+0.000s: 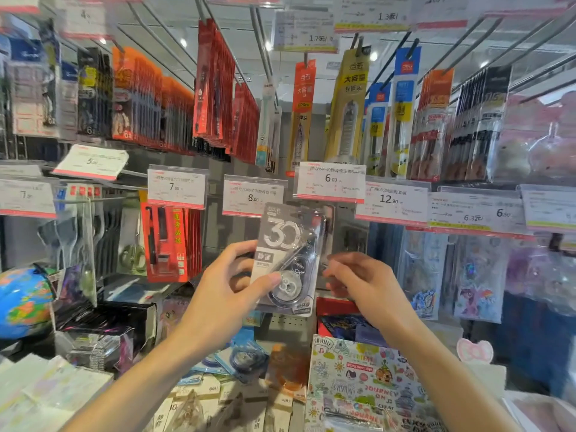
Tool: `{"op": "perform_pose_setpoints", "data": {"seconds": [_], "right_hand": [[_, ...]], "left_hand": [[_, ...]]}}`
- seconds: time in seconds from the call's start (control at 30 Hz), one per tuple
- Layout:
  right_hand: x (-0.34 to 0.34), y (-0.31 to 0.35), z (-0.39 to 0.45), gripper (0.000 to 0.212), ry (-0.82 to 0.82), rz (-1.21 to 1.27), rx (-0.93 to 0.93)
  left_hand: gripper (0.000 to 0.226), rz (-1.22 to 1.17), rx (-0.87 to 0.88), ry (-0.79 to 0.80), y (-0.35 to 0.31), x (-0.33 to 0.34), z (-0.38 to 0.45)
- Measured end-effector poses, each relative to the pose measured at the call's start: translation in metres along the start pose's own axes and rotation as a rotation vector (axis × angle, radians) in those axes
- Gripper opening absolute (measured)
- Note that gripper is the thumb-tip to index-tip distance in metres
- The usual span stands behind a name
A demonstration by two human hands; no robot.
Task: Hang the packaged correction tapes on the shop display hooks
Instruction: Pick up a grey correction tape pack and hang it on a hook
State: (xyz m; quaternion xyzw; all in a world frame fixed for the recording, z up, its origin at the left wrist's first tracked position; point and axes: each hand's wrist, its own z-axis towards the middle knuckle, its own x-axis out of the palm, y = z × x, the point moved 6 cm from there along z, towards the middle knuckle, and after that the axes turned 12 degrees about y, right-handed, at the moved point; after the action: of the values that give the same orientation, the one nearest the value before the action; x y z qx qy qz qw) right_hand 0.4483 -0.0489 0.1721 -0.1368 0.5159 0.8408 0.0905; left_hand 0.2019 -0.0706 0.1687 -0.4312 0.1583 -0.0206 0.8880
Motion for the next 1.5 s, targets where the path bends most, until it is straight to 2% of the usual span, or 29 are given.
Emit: {"op": "perform_pose_setpoints", "data": {"seconds": [0.13, 0.2, 0.37, 0.57, 0.7, 0.77, 0.87, 1.0, 1.1, 1.33, 1.5], "right_hand": [[0.015, 0.007, -0.023, 0.026, 0.106, 0.021, -0.038], [0.018, 0.009, -0.028, 0.028, 0.126, 0.112, -0.038], [0.013, 0.012, -0.035, 0.034, 0.104, 0.228, -0.077], [-0.010, 0.017, -0.043, 0.048, 0.042, 0.201, -0.142], [-0.013, 0.021, -0.044, 0.046, 0.035, 0.180, -0.164], [-0.013, 0.022, -0.046, 0.046, 0.030, 0.167, -0.169], [-0.015, 0.024, -0.047, 0.045, 0.013, 0.149, -0.170], [-0.013, 0.029, -0.046, 0.032, -0.007, 0.080, -0.175], [-0.008, 0.032, -0.041, 0.035, -0.009, 0.040, -0.180], [-0.001, 0.037, -0.030, 0.056, -0.036, 0.059, -0.210], [0.000, 0.039, -0.025, 0.043, -0.043, 0.066, -0.234]], "left_hand": [[0.043, -0.038, -0.005, 0.050, 0.003, 0.022, 0.003], [0.043, -0.020, -0.006, 0.057, 0.002, 0.028, 0.003], [0.036, 0.168, 0.017, 0.072, -0.011, 0.028, 0.004], [0.025, 0.507, 0.255, -0.142, -0.071, -0.005, 0.027], [0.035, 0.772, 0.436, -0.145, -0.108, -0.003, 0.050], [0.033, 0.837, 0.482, -0.128, -0.116, -0.001, 0.058], [0.021, 0.852, 0.542, -0.123, -0.122, -0.001, 0.062], [0.011, 0.754, 0.542, -0.148, -0.127, -0.006, 0.063], [0.011, 0.701, 0.509, -0.151, -0.126, -0.007, 0.063], [0.013, 0.654, 0.478, -0.139, -0.123, -0.008, 0.060], [0.014, 0.628, 0.484, -0.122, -0.121, -0.009, 0.059]]}}
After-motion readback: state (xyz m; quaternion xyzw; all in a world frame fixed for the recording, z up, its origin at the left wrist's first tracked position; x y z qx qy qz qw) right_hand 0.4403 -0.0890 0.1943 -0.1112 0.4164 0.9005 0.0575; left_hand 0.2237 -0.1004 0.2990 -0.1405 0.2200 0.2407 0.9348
